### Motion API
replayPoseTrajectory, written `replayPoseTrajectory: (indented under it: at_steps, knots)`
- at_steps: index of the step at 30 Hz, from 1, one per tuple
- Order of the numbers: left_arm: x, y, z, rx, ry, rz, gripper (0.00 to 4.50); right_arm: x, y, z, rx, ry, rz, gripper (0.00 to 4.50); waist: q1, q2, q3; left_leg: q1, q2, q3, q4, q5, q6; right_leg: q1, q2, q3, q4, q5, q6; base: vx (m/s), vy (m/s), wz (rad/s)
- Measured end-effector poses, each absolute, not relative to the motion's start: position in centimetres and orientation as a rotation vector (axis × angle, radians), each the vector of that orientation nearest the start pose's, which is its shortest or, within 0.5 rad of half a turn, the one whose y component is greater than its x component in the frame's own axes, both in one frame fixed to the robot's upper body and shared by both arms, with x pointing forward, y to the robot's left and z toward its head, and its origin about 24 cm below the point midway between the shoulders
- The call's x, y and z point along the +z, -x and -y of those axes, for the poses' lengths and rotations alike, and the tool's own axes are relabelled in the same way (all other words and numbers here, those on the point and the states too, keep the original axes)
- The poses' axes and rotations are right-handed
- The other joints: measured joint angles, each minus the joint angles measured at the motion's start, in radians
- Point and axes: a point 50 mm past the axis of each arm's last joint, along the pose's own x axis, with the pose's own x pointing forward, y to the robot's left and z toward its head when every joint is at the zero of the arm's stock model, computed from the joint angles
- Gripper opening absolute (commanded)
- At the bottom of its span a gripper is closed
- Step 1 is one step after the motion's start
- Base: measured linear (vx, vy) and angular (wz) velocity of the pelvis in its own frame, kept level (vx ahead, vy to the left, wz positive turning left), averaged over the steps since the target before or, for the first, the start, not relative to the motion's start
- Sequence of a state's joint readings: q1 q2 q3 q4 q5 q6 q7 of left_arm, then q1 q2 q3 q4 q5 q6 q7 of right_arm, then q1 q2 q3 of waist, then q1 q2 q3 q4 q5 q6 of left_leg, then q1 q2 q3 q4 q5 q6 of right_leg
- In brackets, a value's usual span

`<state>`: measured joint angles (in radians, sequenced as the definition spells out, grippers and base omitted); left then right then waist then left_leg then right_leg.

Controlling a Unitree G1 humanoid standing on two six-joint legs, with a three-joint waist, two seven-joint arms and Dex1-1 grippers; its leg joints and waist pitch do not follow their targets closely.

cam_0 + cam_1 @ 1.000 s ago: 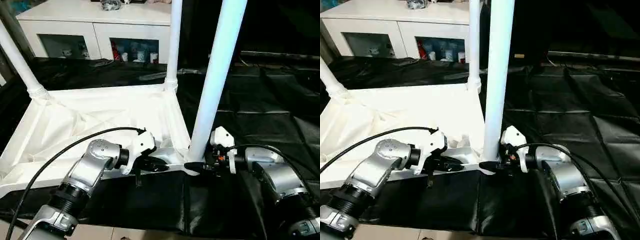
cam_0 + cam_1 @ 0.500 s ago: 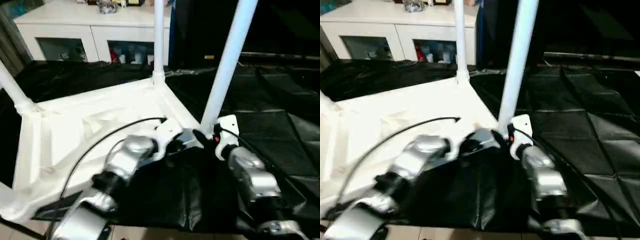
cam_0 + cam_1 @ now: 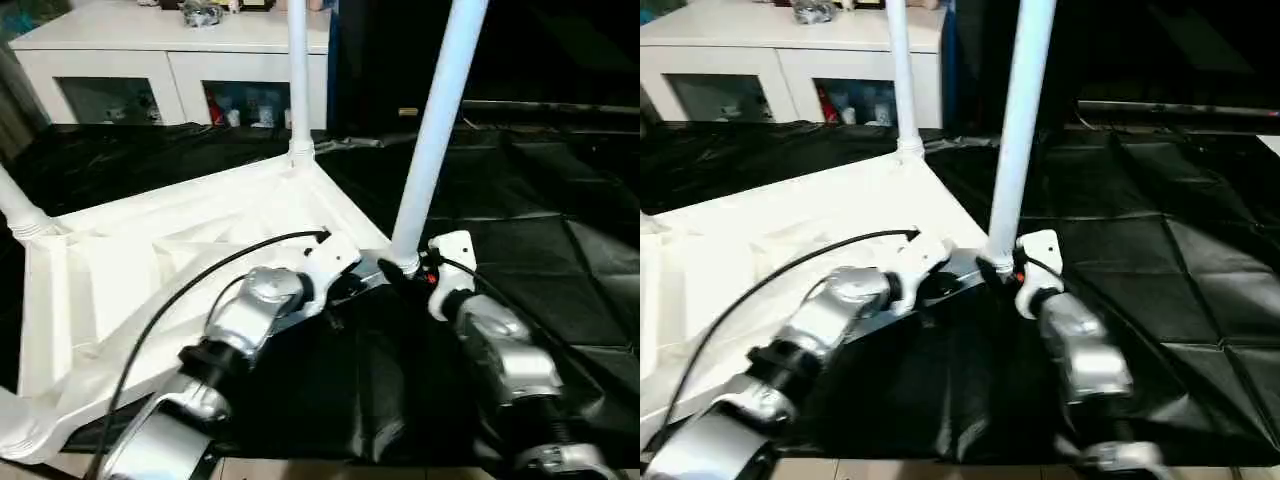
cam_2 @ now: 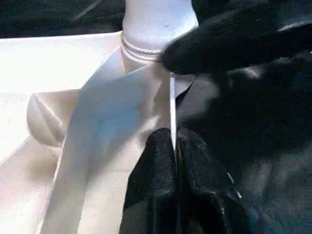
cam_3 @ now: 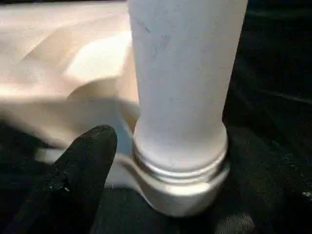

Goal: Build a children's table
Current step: Rotate leg to tighten

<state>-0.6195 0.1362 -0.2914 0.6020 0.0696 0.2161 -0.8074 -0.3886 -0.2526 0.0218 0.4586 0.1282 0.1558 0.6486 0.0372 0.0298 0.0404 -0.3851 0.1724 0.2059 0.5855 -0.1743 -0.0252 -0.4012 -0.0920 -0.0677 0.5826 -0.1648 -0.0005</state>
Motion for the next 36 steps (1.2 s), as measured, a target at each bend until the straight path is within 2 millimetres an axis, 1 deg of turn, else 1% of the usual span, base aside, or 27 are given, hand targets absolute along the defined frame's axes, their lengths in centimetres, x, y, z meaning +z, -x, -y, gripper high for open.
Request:
replayPoseTrajectory:
  at_steps: [4,9,11,14,17,18,20,22,24,33,34,36]
  knots:
    - [4.5,-31.9,-8.1,-1.162,-0.322,-0.389,0.0,4.8,-31.0,16.4,0.818,0.123,-0.253,3.81,0.005,0.0,0.0,0.0,0.001,-0.001,-0.001,0.0,0.0,0.0,0.001,-0.001,0.001,0.0,0.0,0.0,0.0,0.0]
    - [4.6,-30.5,-8.7,-1.297,-0.322,-0.396,0.0,5.5,-30.1,16.5,1.031,0.203,-0.268,3.81,0.028,0.001,0.0,-0.002,0.001,0.0,0.001,0.0,0.0,0.0,0.0,0.0,0.0,-0.001,0.001,0.0,0.0,0.0]
    - [4.5,-29.9,-9.3,-1.337,-0.314,-0.408,0.0,5.6,-29.7,16.8,1.102,0.239,-0.283,3.81,0.028,0.001,0.0,-0.001,0.001,0.001,0.001,0.0,0.0,0.0,0.0,0.0,0.0,-0.001,0.001,0.0,0.0,0.0]
    - [4.4,-29.3,-9.8,-1.367,-0.306,-0.42,0.0,5.6,-29.3,17.0,1.159,0.247,-0.299,3.81,0.026,0.001,0.0,0.0,0.001,0.001,0.001,0.0,0.0,0.0,0.0,0.001,0.001,-0.001,0.001,0.0,0.0,0.0]
    - [4.4,-28.9,-10.1,-1.384,-0.298,-0.43,0.0,5.5,-29.1,17.0,1.192,0.247,-0.31,3.81,0.025,0.0,0.0,0.0,0.001,0.001,0.001,0.0,0.0,0.0,0.0,0.0,0.001,-0.001,0.001,0.0,0.0,0.0]
    - [4.4,-28.8,-10.1,-1.386,-0.298,-0.431,0.0,5.5,-29.1,17.0,1.195,0.248,-0.311,3.66,0.024,0.0,0.0,0.0,0.001,0.001,0.001,0.0,0.0,0.0,0.0,0.001,0.001,-0.001,0.001,0.0,0.0,0.0]
    - [4.4,-28.7,-10.2,-1.391,-0.295,-0.436,0.0,5.5,-29.1,17.0,1.198,0.252,-0.312,3.66,0.023,0.0,0.0,0.0,0.001,0.001,0.001,0.0,0.0,0.0,0.0,0.001,0.001,-0.001,0.001,0.0,0.0,0.0]
    - [4.4,-28.7,-10.3,-1.391,-0.296,-0.437,0.0,5.4,-29.0,16.9,1.206,0.258,-0.311,3.32,0.022,0.0,0.0,0.0,0.001,0.001,0.002,0.0,0.0,0.0,0.0,0.001,0.001,-0.002,0.003,0.0,0.0,0.0]
    - [4.4,-28.6,-10.3,-1.391,-0.296,-0.436,0.0,5.4,-29.0,16.9,1.221,0.267,-0.305,3.24,0.021,0.0,0.0,0.0,0.001,0.001,0.002,0.0,0.0,0.0,0.0,0.001,0.001,-0.002,0.002,0.0,0.0,0.0]
    - [4.4,-28.5,-10.4,-1.39,-0.295,-0.437,0.0,5.4,-28.9,16.9,1.232,0.27,-0.306,3.24,0.022,0.0,0.0,0.0,0.001,0.001,0.002,0.0,0.0,0.0,0.0,0.001,0.001,-0.001,0.001,0.0,0.0,0.0]
    - [4.4,-28.5,-10.4,-1.39,-0.295,-0.437,0.0,5.4,-28.9,16.9,1.23,0.268,-0.305,3.06,0.021,0.0,0.0,0.0,0.001,0.001,0.002,0.0,0.0,0.0,0.0,0.001,0.001,-0.001,0.001,0.0,0.0,0.0]
    - [4.3,-28.8,-9.9,-1.356,-0.299,-0.428,0.0,4.7,-29.0,16.8,1.167,0.204,-0.303,2.87,0.022,-0.002,0.0,0.001,0.001,0.001,0.002,0.0,0.0,0.001,0.0,0.001,0.002,-0.001,0.001,0.0,0.0,0.0]
